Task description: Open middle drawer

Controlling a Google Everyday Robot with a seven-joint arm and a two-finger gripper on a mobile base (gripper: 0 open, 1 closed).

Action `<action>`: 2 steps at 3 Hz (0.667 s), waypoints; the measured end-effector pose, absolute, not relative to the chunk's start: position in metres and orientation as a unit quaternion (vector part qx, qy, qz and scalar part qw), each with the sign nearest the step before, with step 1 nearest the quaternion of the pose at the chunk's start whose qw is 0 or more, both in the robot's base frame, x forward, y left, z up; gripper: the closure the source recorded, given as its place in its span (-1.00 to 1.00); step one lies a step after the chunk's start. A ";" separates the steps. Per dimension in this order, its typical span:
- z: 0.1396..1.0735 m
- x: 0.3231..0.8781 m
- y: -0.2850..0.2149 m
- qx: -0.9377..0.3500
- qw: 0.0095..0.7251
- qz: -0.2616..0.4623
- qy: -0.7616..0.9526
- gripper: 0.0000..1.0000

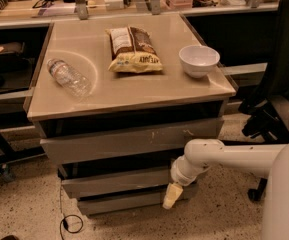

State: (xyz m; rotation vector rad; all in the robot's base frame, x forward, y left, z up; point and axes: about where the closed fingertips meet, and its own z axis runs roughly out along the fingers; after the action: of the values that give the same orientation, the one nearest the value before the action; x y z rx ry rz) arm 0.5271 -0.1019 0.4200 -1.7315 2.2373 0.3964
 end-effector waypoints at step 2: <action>0.457 0.470 -0.114 -0.591 0.141 0.160 0.778 -1.00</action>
Offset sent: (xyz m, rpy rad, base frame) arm -0.0939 -0.0266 0.0680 0.0564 0.0360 -0.0328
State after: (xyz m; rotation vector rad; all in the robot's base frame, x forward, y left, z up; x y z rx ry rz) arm 0.4696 -0.1144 0.4570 -1.7051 2.2467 0.4608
